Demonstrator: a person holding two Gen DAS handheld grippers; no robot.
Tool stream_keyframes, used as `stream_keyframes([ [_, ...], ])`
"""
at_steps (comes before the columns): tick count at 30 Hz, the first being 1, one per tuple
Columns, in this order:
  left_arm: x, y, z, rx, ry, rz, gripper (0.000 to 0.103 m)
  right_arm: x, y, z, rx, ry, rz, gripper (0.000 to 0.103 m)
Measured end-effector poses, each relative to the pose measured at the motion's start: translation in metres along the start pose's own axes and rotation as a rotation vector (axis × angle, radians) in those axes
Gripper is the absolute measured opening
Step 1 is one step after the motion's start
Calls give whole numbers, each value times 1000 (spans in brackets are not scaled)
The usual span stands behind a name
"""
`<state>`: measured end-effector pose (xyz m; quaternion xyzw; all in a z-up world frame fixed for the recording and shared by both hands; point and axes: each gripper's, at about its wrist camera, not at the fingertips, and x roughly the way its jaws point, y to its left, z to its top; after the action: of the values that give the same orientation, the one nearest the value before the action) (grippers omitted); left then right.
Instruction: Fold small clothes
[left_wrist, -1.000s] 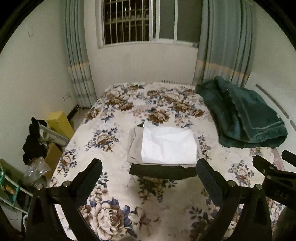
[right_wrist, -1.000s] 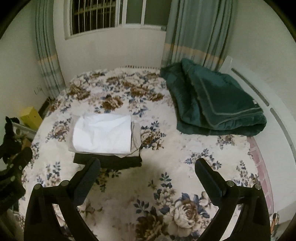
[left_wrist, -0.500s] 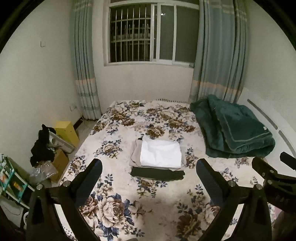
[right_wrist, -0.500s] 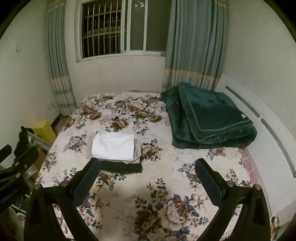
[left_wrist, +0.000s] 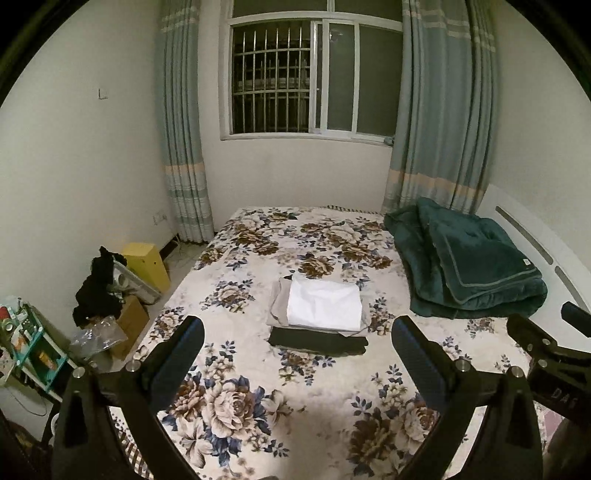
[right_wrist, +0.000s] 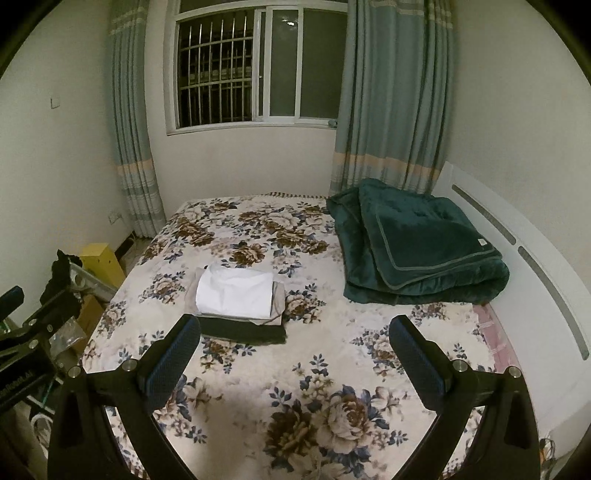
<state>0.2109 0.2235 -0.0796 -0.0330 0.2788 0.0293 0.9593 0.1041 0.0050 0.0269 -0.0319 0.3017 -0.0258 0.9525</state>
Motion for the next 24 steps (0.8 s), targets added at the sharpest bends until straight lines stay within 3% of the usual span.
stream_keyframes([
  [24,-18,-10,-3,7,-20,21,103,-13,-15,10,-23,-25,43,103],
])
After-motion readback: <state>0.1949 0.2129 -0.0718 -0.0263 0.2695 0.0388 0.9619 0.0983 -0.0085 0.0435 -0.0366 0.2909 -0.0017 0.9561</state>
